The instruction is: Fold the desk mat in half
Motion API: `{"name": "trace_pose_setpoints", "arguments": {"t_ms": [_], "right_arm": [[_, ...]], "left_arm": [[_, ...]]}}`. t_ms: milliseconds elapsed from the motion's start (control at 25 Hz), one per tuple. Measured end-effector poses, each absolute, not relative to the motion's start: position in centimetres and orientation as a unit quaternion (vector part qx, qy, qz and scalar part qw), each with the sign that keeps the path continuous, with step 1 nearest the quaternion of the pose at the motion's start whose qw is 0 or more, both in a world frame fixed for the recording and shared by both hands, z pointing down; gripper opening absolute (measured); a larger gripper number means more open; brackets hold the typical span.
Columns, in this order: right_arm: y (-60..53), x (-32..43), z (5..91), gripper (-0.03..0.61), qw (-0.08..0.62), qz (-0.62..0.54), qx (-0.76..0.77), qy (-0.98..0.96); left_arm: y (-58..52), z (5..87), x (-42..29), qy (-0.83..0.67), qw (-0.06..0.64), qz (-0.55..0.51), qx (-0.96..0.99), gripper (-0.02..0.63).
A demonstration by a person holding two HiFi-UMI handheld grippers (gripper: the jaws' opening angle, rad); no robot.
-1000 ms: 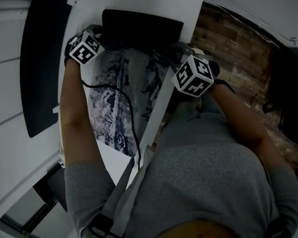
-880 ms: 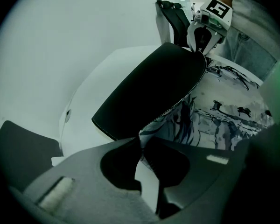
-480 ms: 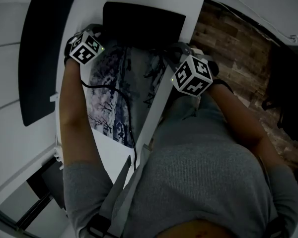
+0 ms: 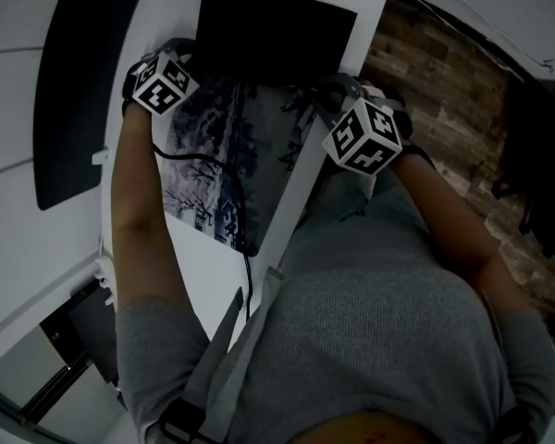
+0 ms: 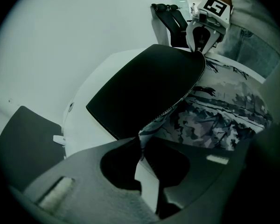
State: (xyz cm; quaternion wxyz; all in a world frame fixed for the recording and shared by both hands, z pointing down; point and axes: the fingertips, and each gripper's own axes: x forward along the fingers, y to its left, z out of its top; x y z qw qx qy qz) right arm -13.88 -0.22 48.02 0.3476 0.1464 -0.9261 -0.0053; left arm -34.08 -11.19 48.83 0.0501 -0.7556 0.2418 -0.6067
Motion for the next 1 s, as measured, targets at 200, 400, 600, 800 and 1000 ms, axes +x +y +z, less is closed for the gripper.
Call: {"name": "trace_pose_setpoints", "arguments": {"t_ms": [200, 400, 600, 800, 1000], "right_arm": [[1.9, -14.6, 47.9, 0.025, 0.350, -0.007, 0.144, -0.926], [4.0, -15.4, 48.0, 0.025, 0.351, -0.004, 0.138, -0.926], [5.6, -15.9, 47.8, 0.026, 0.346, 0.010, 0.119, -0.931], [7.5, -16.3, 47.8, 0.026, 0.342, 0.022, 0.094, -0.935], [8.7, -16.9, 47.8, 0.028, 0.335, 0.032, 0.072, -0.939]], "left_arm": [[-8.9, 48.8, -34.9, 0.244, 0.049, -0.605, -0.756, 0.032], [-7.0, 48.8, -35.6, 0.251, 0.047, -0.600, -0.758, 0.032], [-5.4, 48.7, -36.2, 0.259, 0.041, -0.600, -0.756, 0.032], [-3.5, 48.8, -36.7, 0.271, 0.027, -0.603, -0.750, 0.032], [-2.2, 49.0, -37.6, 0.298, 0.012, -0.604, -0.739, 0.032]]}}
